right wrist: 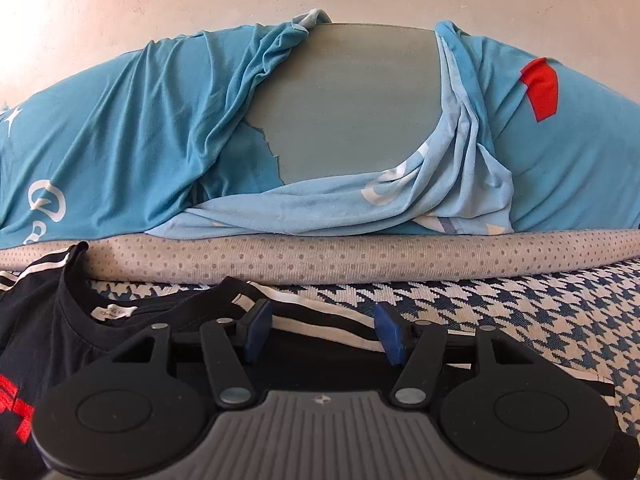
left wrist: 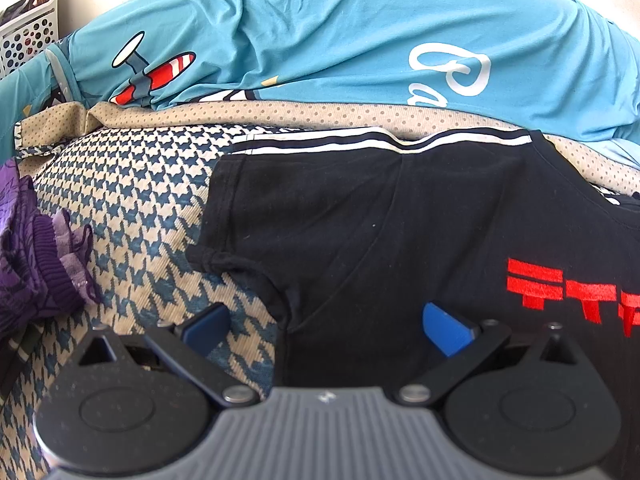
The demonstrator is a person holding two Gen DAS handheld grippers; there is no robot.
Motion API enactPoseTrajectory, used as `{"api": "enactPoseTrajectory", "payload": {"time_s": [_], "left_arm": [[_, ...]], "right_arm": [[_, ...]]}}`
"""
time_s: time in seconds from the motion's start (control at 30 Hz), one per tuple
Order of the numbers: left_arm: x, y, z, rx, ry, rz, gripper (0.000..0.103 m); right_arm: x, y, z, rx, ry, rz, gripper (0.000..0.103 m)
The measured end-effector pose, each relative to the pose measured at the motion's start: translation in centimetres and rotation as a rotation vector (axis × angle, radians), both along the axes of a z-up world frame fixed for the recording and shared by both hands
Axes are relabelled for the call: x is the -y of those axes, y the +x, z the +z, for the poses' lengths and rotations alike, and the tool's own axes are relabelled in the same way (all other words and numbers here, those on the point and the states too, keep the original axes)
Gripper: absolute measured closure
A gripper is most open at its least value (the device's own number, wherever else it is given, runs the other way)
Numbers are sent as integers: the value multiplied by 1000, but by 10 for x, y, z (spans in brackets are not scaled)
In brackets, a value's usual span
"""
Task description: Fold clothes
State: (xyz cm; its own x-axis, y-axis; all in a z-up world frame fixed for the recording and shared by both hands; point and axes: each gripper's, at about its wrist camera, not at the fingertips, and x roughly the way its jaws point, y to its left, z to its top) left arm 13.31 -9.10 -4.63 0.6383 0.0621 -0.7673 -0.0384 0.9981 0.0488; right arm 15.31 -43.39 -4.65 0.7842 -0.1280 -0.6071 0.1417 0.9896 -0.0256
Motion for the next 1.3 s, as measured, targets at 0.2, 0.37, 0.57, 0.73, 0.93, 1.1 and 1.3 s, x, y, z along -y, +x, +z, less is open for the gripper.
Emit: {"api": "enactPoseTrajectory", "payload": {"time_s": [0.2,0.37,0.57,0.73,0.93,1.1,1.3], "left_arm": [[2,-1,0,16,13,-3,0],[4,0,1,32,30,-12,0],[4,2,0,44,35,-15,0],[0,6,1,19,3,-5,0],[12,-3,8,34,68,-40,0],[17,-17,17,46,64,-81,0],[24,-34,21,27,49,-148,0]], "right_arm": [[-18,0,-7,37,-89,17,88],[-16,-4,-10,94,-109,-38,97],[-7,-2,-15,112,-105,-80,97],[-6,-6,-8,100,-104,-110,76],[-1,-28,11,69,10,-178,65],[-9,-53,30,34,35,-222,55],[2,-90,50,-20,121,-293,51]]}}
